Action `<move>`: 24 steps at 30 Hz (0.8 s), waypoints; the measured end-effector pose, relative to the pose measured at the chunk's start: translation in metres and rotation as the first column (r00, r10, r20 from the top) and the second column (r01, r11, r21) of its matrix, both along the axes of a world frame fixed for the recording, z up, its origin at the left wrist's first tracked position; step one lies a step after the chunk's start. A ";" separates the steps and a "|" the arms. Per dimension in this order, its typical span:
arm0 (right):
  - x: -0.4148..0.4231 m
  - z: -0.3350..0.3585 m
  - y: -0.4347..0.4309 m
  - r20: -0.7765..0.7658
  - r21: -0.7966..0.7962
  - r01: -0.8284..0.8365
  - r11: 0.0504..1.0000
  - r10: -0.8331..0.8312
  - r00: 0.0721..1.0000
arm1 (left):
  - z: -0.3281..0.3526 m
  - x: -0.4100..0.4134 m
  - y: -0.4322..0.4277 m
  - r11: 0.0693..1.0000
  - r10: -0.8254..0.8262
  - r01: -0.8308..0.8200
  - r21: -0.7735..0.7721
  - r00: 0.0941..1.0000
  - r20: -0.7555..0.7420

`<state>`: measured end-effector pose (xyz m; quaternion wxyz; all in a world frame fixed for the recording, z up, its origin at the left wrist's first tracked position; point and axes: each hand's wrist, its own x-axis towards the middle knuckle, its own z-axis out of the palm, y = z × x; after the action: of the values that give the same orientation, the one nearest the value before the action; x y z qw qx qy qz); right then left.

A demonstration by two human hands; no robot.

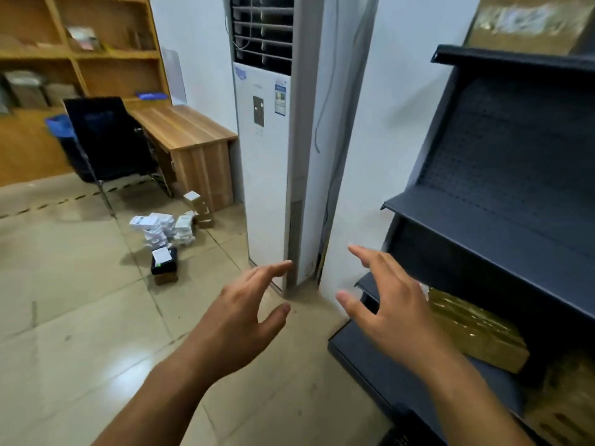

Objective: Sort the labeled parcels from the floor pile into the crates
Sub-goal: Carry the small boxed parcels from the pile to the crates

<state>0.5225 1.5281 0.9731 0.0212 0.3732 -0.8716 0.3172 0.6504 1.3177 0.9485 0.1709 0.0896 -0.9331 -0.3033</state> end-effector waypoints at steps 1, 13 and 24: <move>-0.010 -0.001 -0.016 0.004 -0.011 -0.020 1.000 0.020 1.000 | -0.001 -0.007 -0.013 1.000 0.027 -0.027 0.004 1.000 -0.009; -0.162 -0.012 -0.185 0.030 -0.097 -0.314 0.944 0.318 0.947 | 0.014 -0.097 -0.144 0.942 0.335 -0.335 0.012 0.942 -0.025; -0.261 -0.038 -0.285 0.085 -0.043 -0.465 0.884 0.467 0.880 | -0.011 -0.160 -0.220 0.870 0.488 -0.487 0.081 0.873 0.008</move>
<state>0.2614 1.2434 0.9350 -0.0920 0.5564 -0.7529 0.3391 0.4905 1.0979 0.9376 0.2438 0.3266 -0.8664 -0.2884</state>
